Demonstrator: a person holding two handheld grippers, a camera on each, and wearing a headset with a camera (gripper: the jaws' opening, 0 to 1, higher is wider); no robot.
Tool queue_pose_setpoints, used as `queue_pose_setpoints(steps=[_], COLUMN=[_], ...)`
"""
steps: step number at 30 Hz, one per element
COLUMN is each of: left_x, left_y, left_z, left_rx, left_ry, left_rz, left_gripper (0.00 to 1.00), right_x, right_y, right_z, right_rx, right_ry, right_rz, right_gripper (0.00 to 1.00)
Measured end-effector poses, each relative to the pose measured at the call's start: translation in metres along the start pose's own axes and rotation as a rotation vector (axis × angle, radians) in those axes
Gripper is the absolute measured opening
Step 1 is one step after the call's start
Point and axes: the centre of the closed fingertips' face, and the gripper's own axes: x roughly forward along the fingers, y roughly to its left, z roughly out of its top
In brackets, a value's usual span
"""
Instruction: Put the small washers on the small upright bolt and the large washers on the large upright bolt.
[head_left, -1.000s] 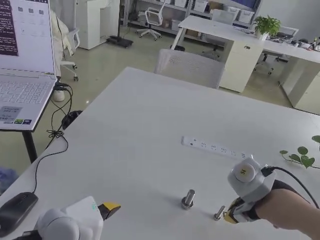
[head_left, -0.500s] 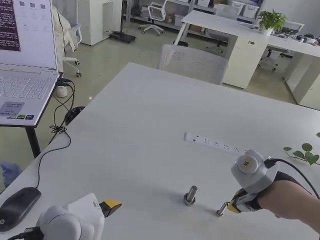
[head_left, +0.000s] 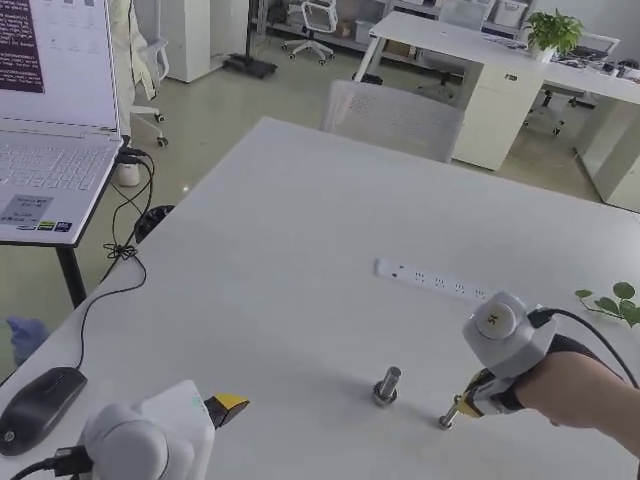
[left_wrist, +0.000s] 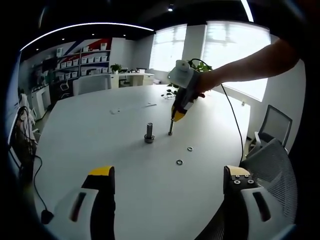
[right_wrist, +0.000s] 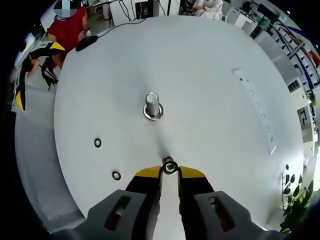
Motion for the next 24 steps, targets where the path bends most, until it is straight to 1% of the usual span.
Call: queue_pose_setpoints(steps=[15,24], left_x=[0.003,0.004], left_y=[0.004,0.003], left_z=[-0.003,0.0], left_rx=[-0.001,0.007], left_ry=[0.009,0.005], left_rz=[-0.006,-0.007], left_gripper=[0.89,0.9], right_x=[0.006,0.012], right_y=[0.0,0.0], right_z=[-0.001,-0.001], right_rx=[0.0,0.0], right_ry=[0.012,0.017], right_rz=[0.005,0.013], right_gripper=[0.14,0.14])
